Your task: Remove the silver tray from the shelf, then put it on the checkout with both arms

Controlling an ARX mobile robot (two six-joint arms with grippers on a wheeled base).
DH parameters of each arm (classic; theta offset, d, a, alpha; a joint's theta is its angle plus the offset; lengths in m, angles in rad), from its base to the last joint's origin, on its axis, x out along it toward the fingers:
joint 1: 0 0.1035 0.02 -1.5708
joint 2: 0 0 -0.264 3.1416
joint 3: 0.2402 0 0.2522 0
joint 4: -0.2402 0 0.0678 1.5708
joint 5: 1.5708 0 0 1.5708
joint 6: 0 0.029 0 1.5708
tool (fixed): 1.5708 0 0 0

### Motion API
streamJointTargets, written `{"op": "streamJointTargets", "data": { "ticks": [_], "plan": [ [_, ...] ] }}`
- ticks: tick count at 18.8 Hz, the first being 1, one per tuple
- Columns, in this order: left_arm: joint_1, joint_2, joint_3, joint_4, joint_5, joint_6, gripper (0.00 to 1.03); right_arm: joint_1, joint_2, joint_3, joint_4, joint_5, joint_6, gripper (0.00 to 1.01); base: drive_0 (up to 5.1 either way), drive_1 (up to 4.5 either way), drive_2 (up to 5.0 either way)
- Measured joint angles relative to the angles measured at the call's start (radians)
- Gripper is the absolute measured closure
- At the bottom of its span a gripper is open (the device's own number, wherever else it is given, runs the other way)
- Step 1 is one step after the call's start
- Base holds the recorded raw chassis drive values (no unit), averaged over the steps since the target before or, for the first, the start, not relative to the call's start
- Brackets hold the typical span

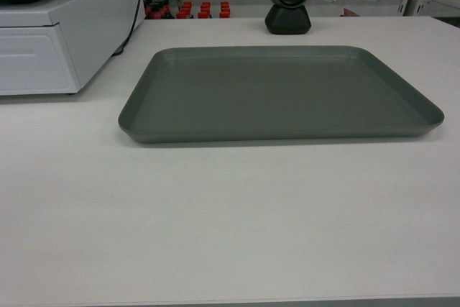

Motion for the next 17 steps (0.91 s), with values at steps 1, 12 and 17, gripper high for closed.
{"op": "streamJointTargets", "data": {
  "ticks": [1, 12, 17],
  "plan": [
    [-0.001, 0.000, 0.000, 0.006, 0.000, 0.000, 1.01, 0.000, 0.000, 0.000, 0.005, 0.000, 0.000, 0.99, 0.0, 0.00, 0.0],
    [-0.001, 0.000, 0.000, 0.004, 0.000, 0.001, 0.05, 0.000, 0.000, 0.000, 0.009, 0.000, 0.000, 0.04, 0.0, 0.00, 0.0],
    [-0.001, 0.000, 0.000, 0.004, 0.000, 0.002, 0.05, 0.000, 0.000, 0.000, 0.009, 0.000, 0.000, 0.03, 0.0, 0.00, 0.0]
  ]
}}
